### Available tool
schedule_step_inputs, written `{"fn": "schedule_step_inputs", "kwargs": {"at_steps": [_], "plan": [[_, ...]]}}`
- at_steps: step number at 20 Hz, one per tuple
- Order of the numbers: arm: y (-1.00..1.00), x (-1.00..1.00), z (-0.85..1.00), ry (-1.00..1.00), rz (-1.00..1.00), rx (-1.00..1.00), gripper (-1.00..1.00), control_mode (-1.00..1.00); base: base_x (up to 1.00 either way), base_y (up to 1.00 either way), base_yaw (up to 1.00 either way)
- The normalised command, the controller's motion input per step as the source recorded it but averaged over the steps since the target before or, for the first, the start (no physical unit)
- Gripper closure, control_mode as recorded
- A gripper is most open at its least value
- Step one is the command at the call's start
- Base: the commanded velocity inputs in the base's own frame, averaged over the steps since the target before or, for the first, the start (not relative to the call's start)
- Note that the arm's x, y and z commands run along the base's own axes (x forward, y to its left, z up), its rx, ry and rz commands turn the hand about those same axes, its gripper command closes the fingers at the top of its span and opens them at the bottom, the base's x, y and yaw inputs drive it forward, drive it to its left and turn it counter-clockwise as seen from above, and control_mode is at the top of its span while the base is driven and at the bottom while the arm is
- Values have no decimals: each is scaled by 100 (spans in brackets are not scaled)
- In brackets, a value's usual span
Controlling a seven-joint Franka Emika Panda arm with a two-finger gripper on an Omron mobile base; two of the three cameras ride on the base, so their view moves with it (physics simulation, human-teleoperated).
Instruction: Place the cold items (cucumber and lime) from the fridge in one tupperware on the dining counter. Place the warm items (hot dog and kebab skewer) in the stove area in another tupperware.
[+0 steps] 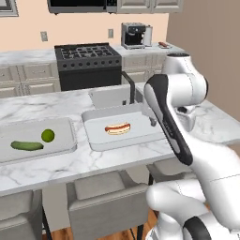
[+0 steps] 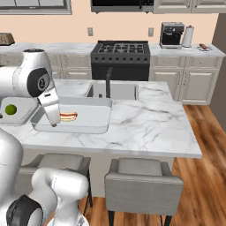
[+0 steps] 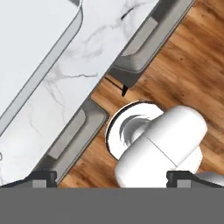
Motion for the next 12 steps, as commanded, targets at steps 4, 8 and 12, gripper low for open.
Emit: {"fn": "schedule_step_inputs", "kwargs": {"at_steps": [4,8,12], "plan": [[-26,-100,17,-29,53,-4,-100,-100,0,0,0],[-19,-100,24,-37,53,-6,-100,-100,0,0,0],[-19,-73,40,-27,44,-2,-100,-100,0,0,0]]}}
